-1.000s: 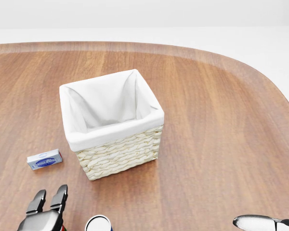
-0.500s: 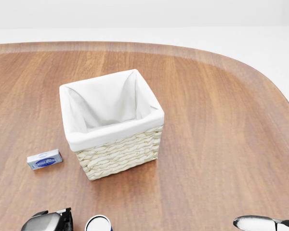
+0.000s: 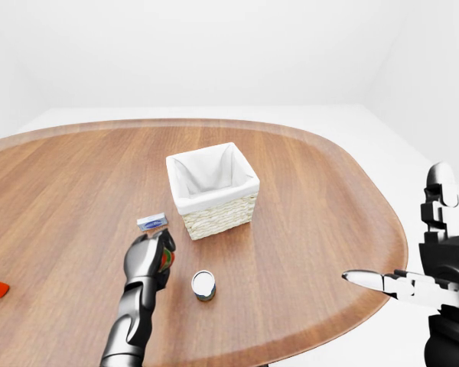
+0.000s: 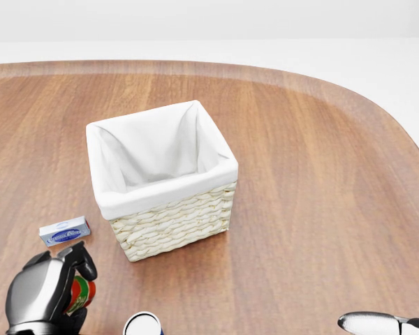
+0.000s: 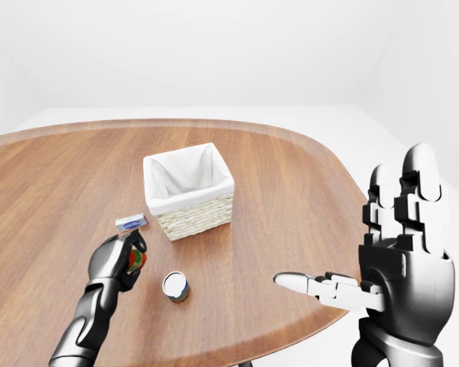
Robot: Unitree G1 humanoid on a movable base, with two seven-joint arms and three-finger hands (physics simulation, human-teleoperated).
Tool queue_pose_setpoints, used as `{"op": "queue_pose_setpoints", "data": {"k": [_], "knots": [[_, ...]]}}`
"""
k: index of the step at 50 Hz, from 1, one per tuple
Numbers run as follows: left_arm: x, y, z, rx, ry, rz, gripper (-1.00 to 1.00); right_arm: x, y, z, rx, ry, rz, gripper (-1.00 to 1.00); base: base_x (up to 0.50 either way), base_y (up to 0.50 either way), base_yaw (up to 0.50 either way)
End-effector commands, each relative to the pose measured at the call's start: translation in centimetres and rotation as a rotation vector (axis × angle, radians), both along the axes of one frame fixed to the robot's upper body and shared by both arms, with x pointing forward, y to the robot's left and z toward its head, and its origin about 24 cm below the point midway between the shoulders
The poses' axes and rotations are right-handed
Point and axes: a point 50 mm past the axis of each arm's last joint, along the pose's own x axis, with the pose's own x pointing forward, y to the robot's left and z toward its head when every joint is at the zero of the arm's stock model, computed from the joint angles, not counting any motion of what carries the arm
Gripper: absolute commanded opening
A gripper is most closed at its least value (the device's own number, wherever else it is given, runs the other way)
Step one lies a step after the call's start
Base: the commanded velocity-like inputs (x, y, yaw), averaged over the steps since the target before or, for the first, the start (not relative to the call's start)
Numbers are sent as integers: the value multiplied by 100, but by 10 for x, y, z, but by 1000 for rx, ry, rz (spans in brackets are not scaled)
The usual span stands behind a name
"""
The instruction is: Pick up the tomato sauce, and put it in the basket.
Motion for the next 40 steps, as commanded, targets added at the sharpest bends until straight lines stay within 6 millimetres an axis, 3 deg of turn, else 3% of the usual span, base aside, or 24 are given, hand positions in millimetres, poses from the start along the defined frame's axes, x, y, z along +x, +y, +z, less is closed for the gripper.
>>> {"op": "queue_pose_setpoints", "data": {"k": [1, 6, 8, 11, 16, 19, 20, 24, 27, 29, 30, 31, 33, 34, 35, 40], "knots": [[9, 4, 52, -64, -280, 56, -100, 0, -1, 1, -1, -1, 1, 100, 0, 0, 0], [5, -6, 73, -85, -306, 23, -100, 1, 1, 2, -4, -11, 5, 100, 0, 0, 0], [9, -12, 88, -109, -323, -1, -100, 1, 0, 1, -4, -5, 3, 100, 0, 0, 0], [16, -13, 94, -114, -318, -8, -100, 0, -1, 1, -3, 2, -1, 100, 0, 0, 0], [34, -37, 126, -155, -358, -140, -100, 0, -2, 0, -4, 23, -7, 100, 0, 0, 0], [36, -54, 158, -83, -429, -226, -100, 0, -2, 0, -3, 20, -8, 100, 0, 0, 0], [35, -64, 180, -77, -472, -279, -100, 0, -2, 0, -3, 20, -8, 100, 0, 0, 0], [39, -82, 214, -39, -540, -357, -100, 0, -1, -1, -4, 25, -7, 100, 0, 0, 0], [57, -105, 230, -88, -516, -455, -100, 0, 0, -1, -4, 22, -6, 100, 0, 0, 0], [72, -109, 238, -18, -553, -422, -100, 0, -1, -1, -3, 22, -6, 100, 0, 0, 0], [85, -120, 246, -91, -527, -467, -100, 0, -1, -1, -2, 23, -6, 100, 0, 0, 0], [100, -120, 249, 24, -563, -407, -100, 0, -1, -1, -2, 23, -7, 100, 0, 0, 0], [112, -125, 254, -64, -528, -430, -100, -2, -2, -1, 0, 25, -8, 100, 0, 0, 0], [136, -125, 258, -21, -520, -376, -100, -1, -2, -1, 1, 25, -8, 100, 0, 0, 0], [147, -126, 257, -44, -478, -370, -100, -1, -2, -1, 0, 25, -7, 100, 0, 0, 0], [180, -113, 267, 64, -442, -228, -100, 0, -1, 0, 2, 17, -5, 100, 0, 0, 0]]}}
